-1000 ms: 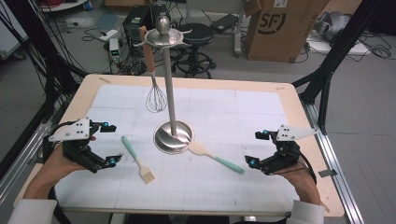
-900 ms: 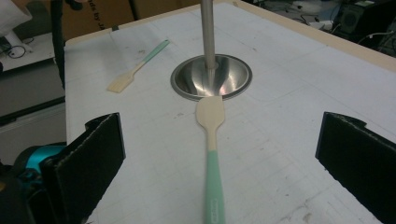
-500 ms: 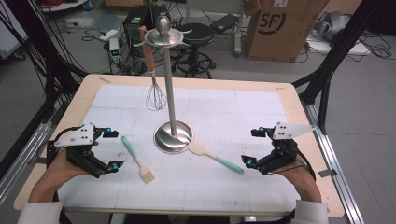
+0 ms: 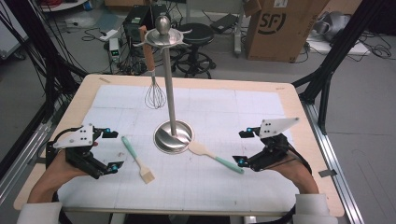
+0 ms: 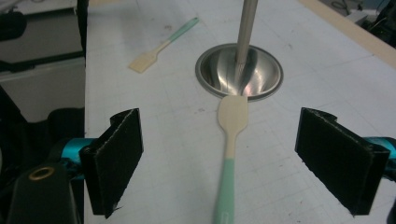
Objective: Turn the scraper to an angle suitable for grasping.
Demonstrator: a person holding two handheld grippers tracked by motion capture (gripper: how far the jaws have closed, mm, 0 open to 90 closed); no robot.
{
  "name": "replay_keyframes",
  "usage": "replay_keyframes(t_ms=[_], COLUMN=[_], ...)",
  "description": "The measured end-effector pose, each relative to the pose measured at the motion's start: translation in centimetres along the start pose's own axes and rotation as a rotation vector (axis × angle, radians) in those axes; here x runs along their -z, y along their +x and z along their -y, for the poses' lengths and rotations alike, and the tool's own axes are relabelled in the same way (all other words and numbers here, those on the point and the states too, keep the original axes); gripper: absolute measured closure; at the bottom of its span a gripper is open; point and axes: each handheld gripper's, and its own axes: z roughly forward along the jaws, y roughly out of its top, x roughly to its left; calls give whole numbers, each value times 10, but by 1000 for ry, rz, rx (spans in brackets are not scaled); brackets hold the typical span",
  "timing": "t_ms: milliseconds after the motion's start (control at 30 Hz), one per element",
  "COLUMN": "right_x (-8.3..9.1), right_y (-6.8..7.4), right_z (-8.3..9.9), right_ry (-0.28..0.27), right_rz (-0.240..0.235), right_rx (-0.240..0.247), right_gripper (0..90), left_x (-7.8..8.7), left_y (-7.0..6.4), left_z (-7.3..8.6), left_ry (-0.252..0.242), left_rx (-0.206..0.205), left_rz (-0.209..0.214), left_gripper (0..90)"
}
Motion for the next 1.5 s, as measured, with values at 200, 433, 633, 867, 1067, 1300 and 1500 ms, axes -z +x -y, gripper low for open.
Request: replay_keyframes(t_ms=[200,433,633,867,1067,1300,1500], right_x=[-7,-15,-24,-38,-49,-63,-72], right_y=[0,-1,-3,-3,-2,0,-1], right_z=[-7,-8,-4,0,2,14,23], right_ry=[41,117,173,271,345,405,469], right_rz=[-20,-57,-52,-74,-85,-98,-111], right_rx=[25,23,-4,30,40,49,49], right_gripper=[148,278,499,774,871,892,893], left_x=[1,1,1,2,3,3,2], left_y=[1,1,2,2,3,2,2], left_z=[1,1,2,2,3,3,3], left_ry=[1,0,7,6,5,7,7], left_rx=[4,5,3,5,6,2,3], left_rz=[-7,-6,-8,-12,-11,-12,-15], left_gripper=[17,17,17,17,16,17,17])
